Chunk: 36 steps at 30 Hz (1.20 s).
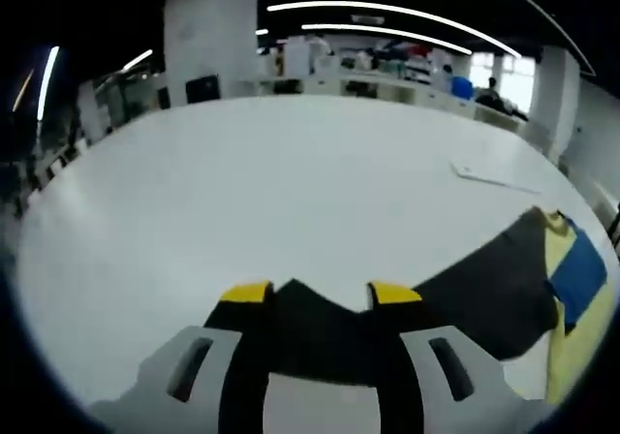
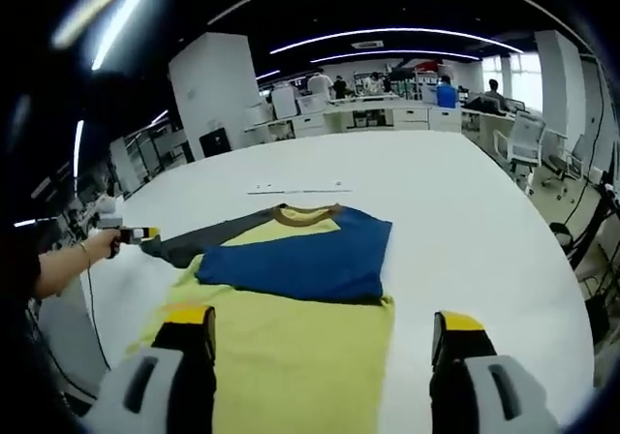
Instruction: Fold the garment on the visible template until the final outline fits inside the template.
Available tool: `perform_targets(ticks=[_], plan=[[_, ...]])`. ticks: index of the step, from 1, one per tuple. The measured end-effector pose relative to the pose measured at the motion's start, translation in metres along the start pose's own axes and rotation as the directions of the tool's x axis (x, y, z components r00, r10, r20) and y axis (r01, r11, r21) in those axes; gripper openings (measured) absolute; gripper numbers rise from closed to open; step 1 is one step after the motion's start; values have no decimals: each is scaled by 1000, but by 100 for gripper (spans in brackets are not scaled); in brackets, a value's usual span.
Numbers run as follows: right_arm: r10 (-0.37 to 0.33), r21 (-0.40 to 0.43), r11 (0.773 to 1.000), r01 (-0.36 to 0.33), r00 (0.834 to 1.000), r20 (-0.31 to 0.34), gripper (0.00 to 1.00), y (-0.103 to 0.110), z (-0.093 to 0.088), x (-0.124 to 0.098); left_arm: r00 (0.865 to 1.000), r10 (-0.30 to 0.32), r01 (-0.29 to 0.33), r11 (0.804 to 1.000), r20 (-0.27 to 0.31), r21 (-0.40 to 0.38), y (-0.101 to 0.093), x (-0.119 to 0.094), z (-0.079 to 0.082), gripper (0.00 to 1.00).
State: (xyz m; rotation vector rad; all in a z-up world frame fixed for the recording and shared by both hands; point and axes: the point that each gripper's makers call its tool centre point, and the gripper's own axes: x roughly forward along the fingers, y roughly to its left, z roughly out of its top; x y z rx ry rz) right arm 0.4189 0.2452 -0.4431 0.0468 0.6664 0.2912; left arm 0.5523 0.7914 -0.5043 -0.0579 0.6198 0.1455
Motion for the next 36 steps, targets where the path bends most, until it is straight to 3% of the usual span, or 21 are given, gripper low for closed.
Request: perform_targets(ticks=[7, 11, 22, 25, 29, 33, 36], plan=[[-23, 32, 999, 22, 1000, 17, 91, -3, 1, -7, 997, 51, -54, 998, -63, -38, 7, 9, -10, 23], [-42, 41, 998, 41, 999, 16, 90, -6, 0, -10, 992, 69, -75, 995, -104, -59, 9, 12, -17, 22], [-71, 55, 996, 71, 997, 12, 88, -5, -3, -16, 989, 108, -113, 993, -104, -45, 21, 14, -15, 5], [-71, 60, 996, 70, 997, 12, 88, -4, -4, -17, 990, 100, -105, 993, -99, -51, 23, 13, -15, 2], [-76, 64, 995, 75, 997, 20, 87, -5, -1, -20, 997, 35, -43, 993, -73, -110, 18, 10, -13, 2], [-81, 61, 995, 78, 996, 39, 86, -6, 6, -23, 997, -54, 58, 995, 54, -79, 6, -8, 11, 2], [-72, 56, 996, 70, 996, 51, 86, -3, 11, -23, 994, -79, 87, 990, 75, -113, 5, -25, 15, 2]])
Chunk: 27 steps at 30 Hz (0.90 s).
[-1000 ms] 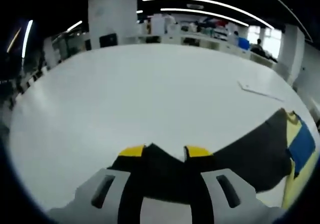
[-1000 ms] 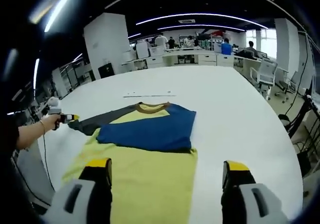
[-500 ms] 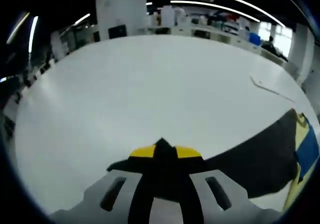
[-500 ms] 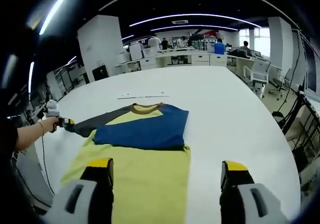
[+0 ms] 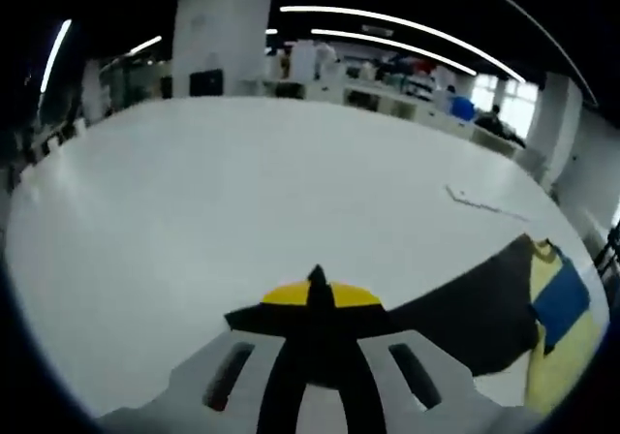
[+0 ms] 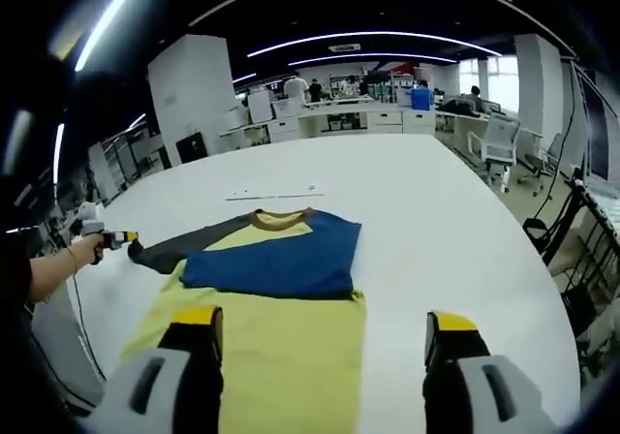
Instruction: Fold the garment on the visible template until the final outline fits inside the template.
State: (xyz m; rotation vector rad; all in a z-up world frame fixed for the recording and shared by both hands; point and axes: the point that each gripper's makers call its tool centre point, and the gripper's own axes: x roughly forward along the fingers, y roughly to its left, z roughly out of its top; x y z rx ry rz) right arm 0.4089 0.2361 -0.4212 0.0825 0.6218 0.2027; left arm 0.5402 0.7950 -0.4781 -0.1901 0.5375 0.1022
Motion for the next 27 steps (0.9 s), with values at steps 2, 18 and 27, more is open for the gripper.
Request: perform_targets(ticks=[2, 18, 27], plan=[[11, -4, 1000, -11, 1000, 11, 86, 3, 4, 0, 998, -32, 33, 999, 57, -23, -4, -12, 6, 2], [83, -44, 996, -81, 996, 29, 85, 23, 6, -11, 1000, -28, 29, 994, 14, -102, 15, -75, -49, 3], [87, -45, 995, -86, 996, 27, 86, 21, 3, -19, 997, 57, -66, 985, -59, -157, 34, -87, -75, 7]])
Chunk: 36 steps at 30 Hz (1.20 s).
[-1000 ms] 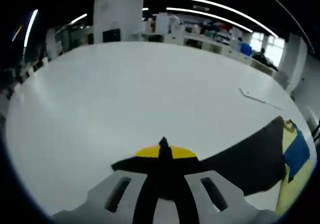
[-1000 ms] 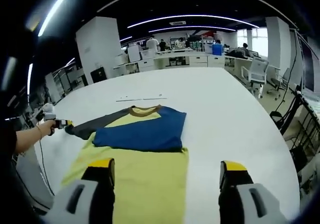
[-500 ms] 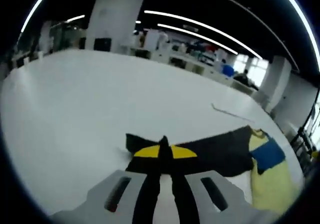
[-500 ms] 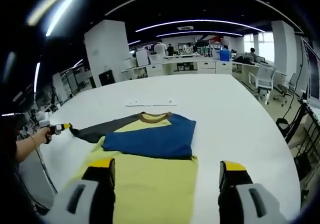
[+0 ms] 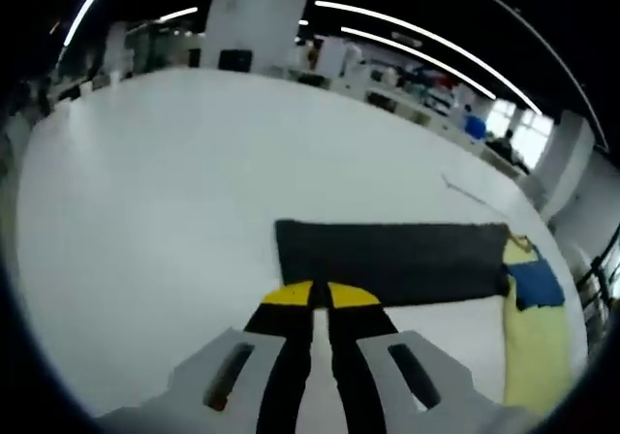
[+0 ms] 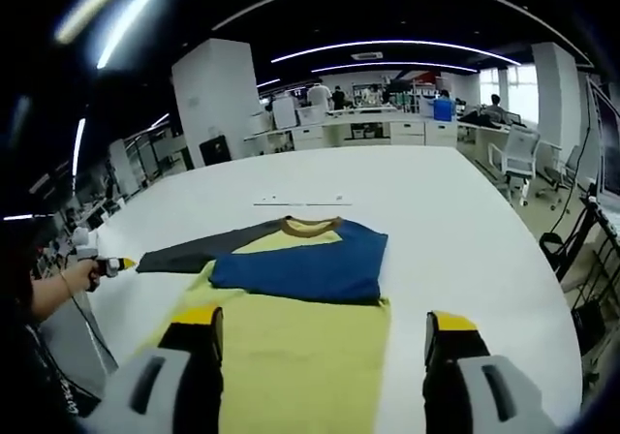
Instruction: Fold the garment on the visible template until the final outline fits inside the template.
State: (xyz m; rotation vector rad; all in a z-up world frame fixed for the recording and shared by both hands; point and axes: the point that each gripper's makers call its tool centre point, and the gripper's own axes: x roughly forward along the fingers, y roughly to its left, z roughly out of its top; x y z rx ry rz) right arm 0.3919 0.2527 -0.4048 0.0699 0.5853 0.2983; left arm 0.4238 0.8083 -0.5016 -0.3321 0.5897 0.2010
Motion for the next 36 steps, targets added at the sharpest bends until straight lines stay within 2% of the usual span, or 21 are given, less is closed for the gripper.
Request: perform_targets(ticks=[4, 7, 9, 12, 13, 14, 15, 21, 25, 32, 36], plan=[[-6, 7, 1000, 6, 1000, 4, 86, -2, 0, -4, 1000, 23, -23, 1000, 1, -8, 3, 0, 5, 26], [-8, 13, 1000, 8, 1000, -2, 86, -2, -3, -4, 998, 54, -55, 998, -31, -11, 9, 8, 3, 33], [-7, 13, 1000, 7, 1000, -7, 86, 0, -4, -5, 991, 101, -99, 995, -93, 19, 13, 12, -7, 30], [-8, 13, 1000, 8, 1000, -9, 86, 1, -5, -5, 984, 129, -126, 992, -122, 32, 13, 15, -14, 23], [-9, 12, 1000, 9, 1000, -9, 86, 2, -6, -5, 972, 161, -161, 987, -173, 14, 16, 11, -26, 21], [-11, 10, 1000, 11, 1000, -10, 86, 2, -6, -6, 974, 187, -185, 982, -125, 34, 21, 14, -18, 19], [-15, 4, 1000, 15, 1000, -13, 87, 3, -6, -6, 976, 187, -184, 982, -109, 40, 22, 17, -15, 18], [-21, -10, 1000, 21, 999, -40, 89, 2, -13, -7, 973, 190, -190, 982, -128, 14, 17, 19, -17, 8], [-9, -19, 1000, 8, 999, -52, 92, 3, -17, -8, 968, 215, -219, 976, -129, -12, 20, 19, -17, 7], [28, -58, 998, -33, 996, -84, 100, 7, -26, -10, 973, 190, -196, 980, -131, -30, 19, 18, -15, 1], [57, -72, 995, -65, 993, -106, 100, 10, -33, -12, 980, 177, -177, 984, -93, 11, 8, 10, -3, 0]])
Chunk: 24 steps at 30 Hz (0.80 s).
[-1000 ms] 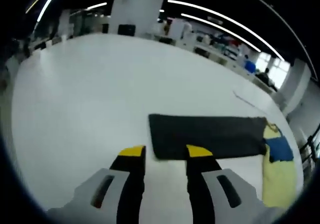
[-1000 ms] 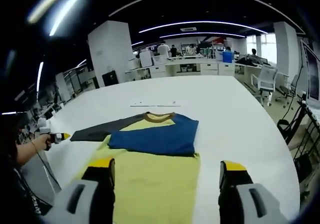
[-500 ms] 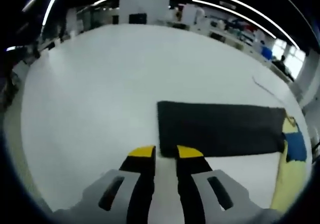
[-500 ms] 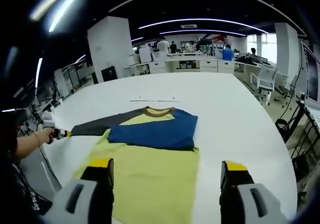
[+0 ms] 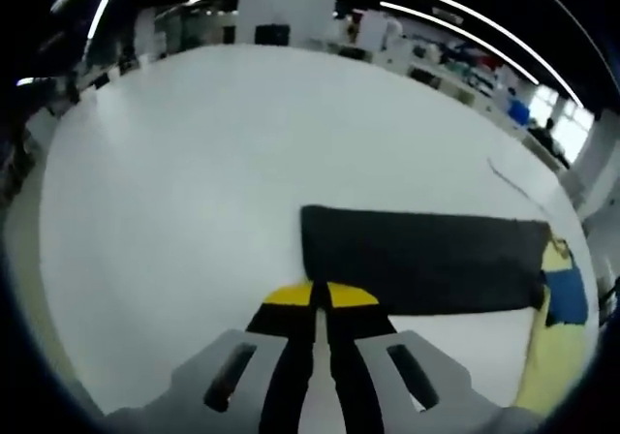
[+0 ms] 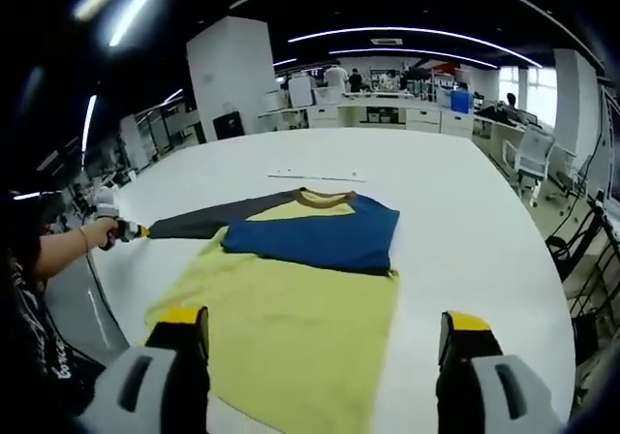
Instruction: Fold the garment on the visible template until the final outline fits inside the template.
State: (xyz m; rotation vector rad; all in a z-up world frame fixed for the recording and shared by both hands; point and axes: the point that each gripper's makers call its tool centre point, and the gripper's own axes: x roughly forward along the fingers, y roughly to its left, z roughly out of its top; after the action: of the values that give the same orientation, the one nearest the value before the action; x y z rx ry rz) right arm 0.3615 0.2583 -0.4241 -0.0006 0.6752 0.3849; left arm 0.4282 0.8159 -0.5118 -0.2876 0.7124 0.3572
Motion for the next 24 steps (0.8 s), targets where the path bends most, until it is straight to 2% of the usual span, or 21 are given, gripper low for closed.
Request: perform_targets(ticks=[6, 13, 24], plan=[[21, -6, 1000, -21, 1000, -3, 100, 3, -5, -3, 998, -46, 46, 999, 44, -1, -20, -12, 14, 0], [25, 9, 1000, -25, 1000, -1, 100, 1, -12, -10, 988, -127, 121, 989, 86, 80, -61, -26, 33, 0], [31, 0, 1000, -31, 999, -15, 100, 3, -27, -22, 951, -281, 255, 949, 132, 186, -137, -40, 57, 0]])
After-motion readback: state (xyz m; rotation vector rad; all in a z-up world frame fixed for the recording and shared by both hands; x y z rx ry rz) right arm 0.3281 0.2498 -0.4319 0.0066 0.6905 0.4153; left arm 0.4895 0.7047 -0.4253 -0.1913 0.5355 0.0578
